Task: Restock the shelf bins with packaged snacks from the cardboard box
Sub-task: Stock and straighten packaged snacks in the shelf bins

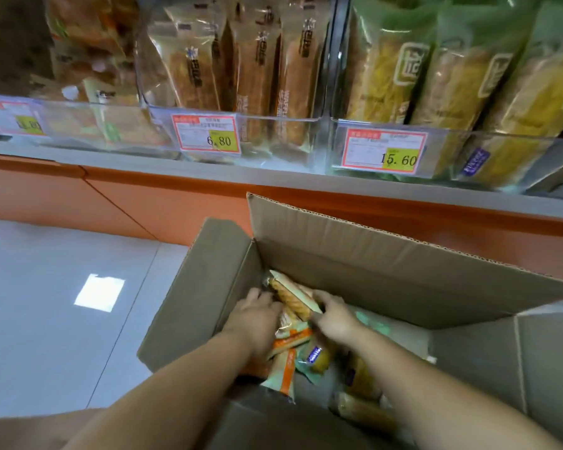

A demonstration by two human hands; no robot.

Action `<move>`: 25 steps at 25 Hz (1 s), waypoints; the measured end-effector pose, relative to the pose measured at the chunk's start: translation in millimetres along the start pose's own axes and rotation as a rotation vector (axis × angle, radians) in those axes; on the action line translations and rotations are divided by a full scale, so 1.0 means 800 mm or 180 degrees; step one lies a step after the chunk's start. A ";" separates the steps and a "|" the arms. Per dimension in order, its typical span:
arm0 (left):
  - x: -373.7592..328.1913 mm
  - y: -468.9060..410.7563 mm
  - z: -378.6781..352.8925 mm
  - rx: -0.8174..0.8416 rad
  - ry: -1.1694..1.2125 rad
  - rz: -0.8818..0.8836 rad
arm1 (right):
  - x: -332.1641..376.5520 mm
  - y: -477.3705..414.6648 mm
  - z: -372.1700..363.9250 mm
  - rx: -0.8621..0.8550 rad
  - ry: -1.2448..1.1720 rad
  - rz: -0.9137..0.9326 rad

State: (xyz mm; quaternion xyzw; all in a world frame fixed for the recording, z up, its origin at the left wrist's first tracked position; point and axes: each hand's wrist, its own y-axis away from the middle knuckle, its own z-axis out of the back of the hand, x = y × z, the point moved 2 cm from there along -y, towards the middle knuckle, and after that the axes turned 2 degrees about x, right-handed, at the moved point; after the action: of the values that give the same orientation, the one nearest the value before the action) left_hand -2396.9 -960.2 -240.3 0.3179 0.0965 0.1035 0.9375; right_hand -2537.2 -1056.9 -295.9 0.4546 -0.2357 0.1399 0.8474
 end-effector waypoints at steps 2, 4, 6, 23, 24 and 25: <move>0.005 0.001 -0.006 -0.0222 0.0136 -0.0056 | 0.002 -0.025 -0.015 -0.0010 -0.0140 -0.0071; 0.009 0.002 -0.010 -0.0344 0.0349 -0.0062 | 0.000 -0.041 -0.026 -0.0048 -0.0313 -0.0123; 0.011 0.001 -0.018 -0.0288 0.0410 -0.0101 | -0.005 -0.044 -0.030 -0.0154 -0.0467 -0.0134; -0.032 0.015 0.007 -0.0771 0.2016 -0.0523 | -0.096 0.095 0.033 0.0964 -0.3738 -0.0410; -0.036 0.022 0.006 -0.0852 0.2277 -0.0618 | -0.093 0.099 0.032 0.1009 -0.3834 -0.0409; -0.041 0.029 0.003 -0.0883 0.2438 -0.0720 | -0.092 0.104 0.031 0.1051 -0.3970 -0.0419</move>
State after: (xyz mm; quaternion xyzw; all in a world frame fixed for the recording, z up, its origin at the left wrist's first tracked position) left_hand -2430.6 -952.0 -220.1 0.1147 0.4574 0.1226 0.8733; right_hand -2643.7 -1033.8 -264.3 0.5884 -0.6307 -0.1683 0.4771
